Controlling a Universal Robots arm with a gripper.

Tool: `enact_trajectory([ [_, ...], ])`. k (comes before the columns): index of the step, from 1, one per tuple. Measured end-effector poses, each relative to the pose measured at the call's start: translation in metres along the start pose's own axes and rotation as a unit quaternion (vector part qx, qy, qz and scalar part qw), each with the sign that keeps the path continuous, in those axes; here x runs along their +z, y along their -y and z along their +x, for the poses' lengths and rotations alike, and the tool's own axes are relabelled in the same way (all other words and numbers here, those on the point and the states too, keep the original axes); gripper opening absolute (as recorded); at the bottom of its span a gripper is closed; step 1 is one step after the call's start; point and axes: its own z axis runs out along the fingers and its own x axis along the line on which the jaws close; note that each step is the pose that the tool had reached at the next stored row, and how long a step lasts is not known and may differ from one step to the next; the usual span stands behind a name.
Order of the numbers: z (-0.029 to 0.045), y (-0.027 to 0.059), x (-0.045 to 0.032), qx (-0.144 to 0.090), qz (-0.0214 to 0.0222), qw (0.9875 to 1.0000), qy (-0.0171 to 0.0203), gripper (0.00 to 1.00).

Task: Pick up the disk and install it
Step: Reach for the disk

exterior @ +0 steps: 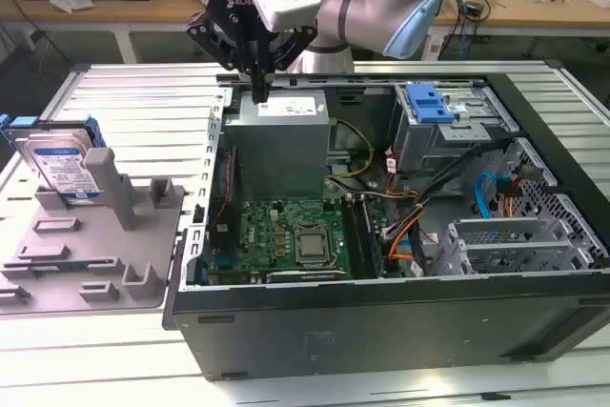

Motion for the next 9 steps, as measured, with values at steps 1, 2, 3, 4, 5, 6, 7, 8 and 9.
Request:
enact_trajectory([
  [1,0.0000,0.0000,0.0000,0.000,0.0000,1.0000,0.0000,0.11],
  [2,0.0000,0.0000,0.0000,0.000,0.0000,1.0000,0.0000,0.11],
  [3,0.0000,0.0000,0.0000,0.000,0.0000,1.0000,0.0000,0.11],
  [4,0.0000,0.0000,0.0000,0.000,0.0000,1.0000,0.0000,0.11],
  [5,0.0000,0.0000,0.0000,0.000,0.0000,1.0000,0.0000,0.11],
  [6,0.0000,0.0000,0.0000,0.000,0.0000,1.0000,0.0000,0.11],
  [7,0.0000,0.0000,0.0000,0.000,0.0000,1.0000,0.0000,0.11],
  [8,0.0000,0.0000,0.0000,0.000,0.0000,1.0000,0.0000,0.11],
  [9,0.0000,0.0000,0.0000,0.000,0.0000,1.0000,0.0000,0.11],
])
